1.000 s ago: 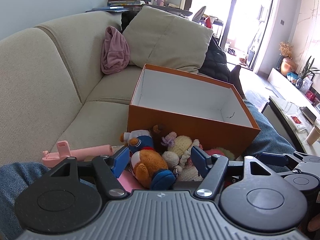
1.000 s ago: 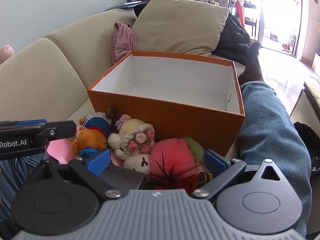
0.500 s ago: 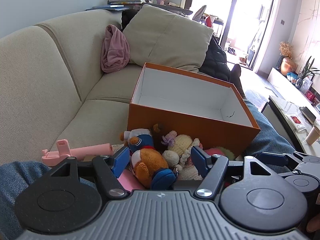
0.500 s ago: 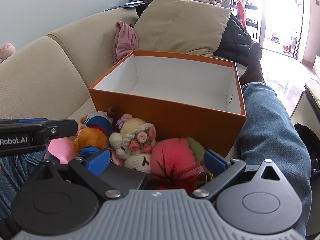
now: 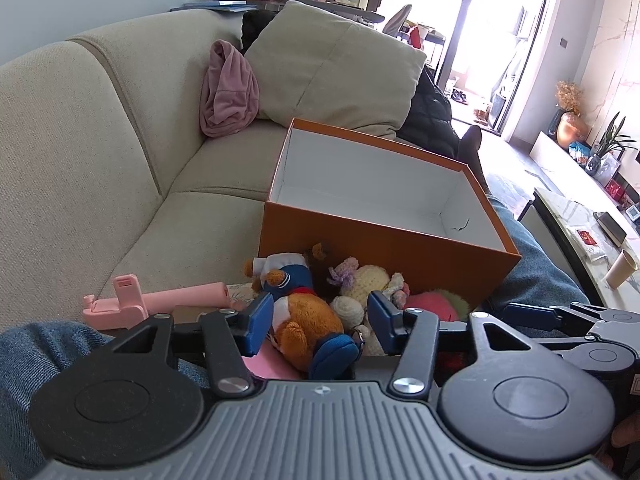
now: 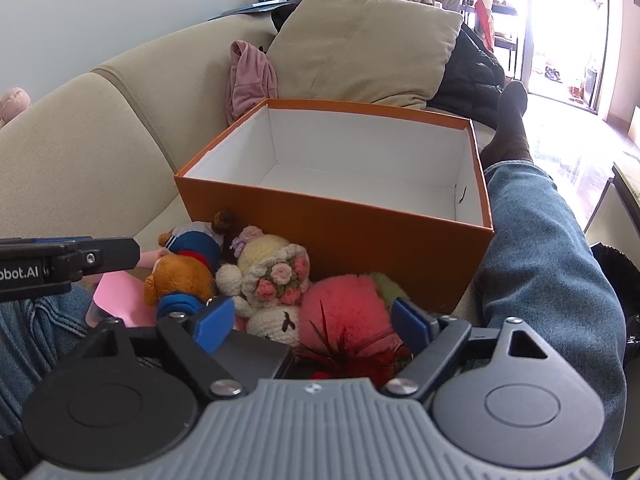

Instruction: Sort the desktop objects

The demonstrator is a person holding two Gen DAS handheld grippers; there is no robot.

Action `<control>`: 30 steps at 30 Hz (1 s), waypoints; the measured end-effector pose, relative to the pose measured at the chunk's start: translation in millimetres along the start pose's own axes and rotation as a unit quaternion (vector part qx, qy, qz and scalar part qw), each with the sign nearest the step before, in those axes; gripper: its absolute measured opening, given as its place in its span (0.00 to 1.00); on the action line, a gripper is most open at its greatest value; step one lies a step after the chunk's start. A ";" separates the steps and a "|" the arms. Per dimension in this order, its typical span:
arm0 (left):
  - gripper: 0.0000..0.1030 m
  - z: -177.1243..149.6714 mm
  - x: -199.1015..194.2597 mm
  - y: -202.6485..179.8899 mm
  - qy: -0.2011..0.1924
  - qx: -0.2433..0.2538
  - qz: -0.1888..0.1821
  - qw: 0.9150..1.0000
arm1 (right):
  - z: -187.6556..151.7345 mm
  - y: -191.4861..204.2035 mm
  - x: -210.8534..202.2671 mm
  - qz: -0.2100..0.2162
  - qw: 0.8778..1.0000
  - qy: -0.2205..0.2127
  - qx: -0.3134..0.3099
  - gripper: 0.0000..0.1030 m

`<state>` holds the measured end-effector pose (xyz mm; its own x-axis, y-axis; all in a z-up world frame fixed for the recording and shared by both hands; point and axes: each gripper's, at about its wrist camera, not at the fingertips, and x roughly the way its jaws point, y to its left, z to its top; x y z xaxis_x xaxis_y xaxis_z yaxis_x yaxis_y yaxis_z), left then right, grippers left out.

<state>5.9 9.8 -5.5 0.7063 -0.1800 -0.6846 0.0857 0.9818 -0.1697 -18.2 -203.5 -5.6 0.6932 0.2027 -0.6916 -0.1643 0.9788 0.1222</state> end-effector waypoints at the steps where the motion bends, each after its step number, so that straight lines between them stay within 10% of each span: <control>1: 0.56 0.7 1.4 2.3 0.003 -0.003 -0.001 1.000 | 0.8 -1.8 1.7 0.002 1.000 0.004 0.002 0.71; 19: 0.59 15.5 92.2 34.3 0.130 -0.095 -0.017 0.987 | 24.4 18.2 74.7 0.100 0.991 0.064 -0.069 0.61; 30: 0.61 11.2 111.2 24.3 0.135 -0.037 0.014 0.990 | 22.8 14.0 120.2 0.129 0.986 0.092 -0.058 0.73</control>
<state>94.3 14.4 -77.8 0.4934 -0.1715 -0.8527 0.0096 0.9814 -0.1918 78.8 -164.8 -70.7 0.4803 0.4260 -0.7667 -0.4055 0.8830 0.2366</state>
